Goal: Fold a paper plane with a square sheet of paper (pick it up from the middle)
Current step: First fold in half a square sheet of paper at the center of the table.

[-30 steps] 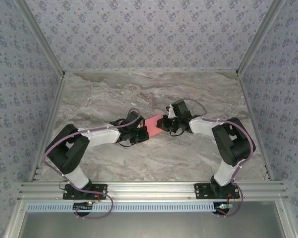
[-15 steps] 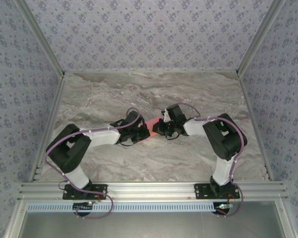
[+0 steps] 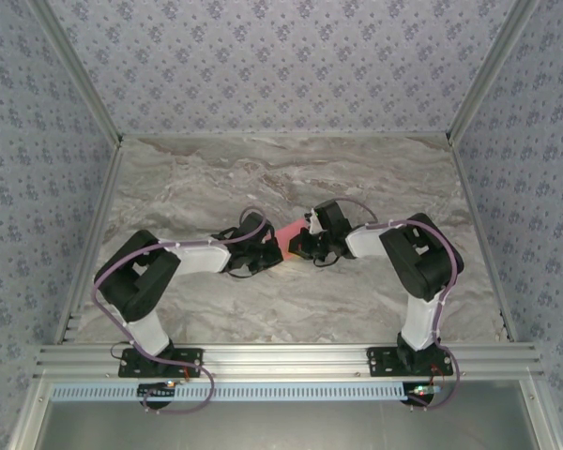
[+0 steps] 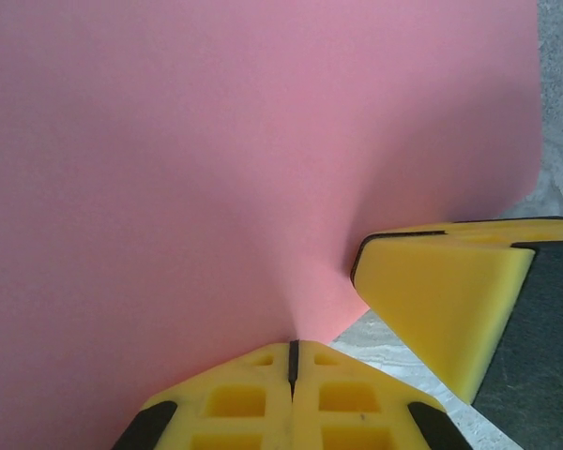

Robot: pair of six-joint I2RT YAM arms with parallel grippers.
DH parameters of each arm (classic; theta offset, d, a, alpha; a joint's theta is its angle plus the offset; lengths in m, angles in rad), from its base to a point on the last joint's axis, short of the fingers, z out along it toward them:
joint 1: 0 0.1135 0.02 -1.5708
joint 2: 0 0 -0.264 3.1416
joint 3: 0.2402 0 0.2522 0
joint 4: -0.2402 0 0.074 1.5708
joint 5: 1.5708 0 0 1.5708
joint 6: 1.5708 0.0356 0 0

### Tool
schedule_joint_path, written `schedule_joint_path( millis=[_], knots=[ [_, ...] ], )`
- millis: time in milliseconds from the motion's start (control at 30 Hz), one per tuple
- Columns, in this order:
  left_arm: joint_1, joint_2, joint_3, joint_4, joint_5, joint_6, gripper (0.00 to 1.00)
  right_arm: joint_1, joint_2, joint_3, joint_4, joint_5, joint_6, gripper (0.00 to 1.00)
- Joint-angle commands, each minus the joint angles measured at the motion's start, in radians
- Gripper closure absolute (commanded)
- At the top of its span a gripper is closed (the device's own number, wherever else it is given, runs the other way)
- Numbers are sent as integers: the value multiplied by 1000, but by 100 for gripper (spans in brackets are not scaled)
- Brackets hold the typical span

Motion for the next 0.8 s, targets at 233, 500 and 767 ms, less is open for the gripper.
schedule_joint_path(
  millis=[233, 500, 767],
  knots=[
    [0, 31, 2, -17, -19, -11, 100, 5, 10, -11, 2, -32, -34, 100],
    [-2, 43, 12, -59, -24, -14, 100, 14, 17, 0, -39, -15, -58, 100],
    [1, 54, 28, -154, -28, -27, 100, -107, 1, -39, -105, 56, -132, 100]
  ],
)
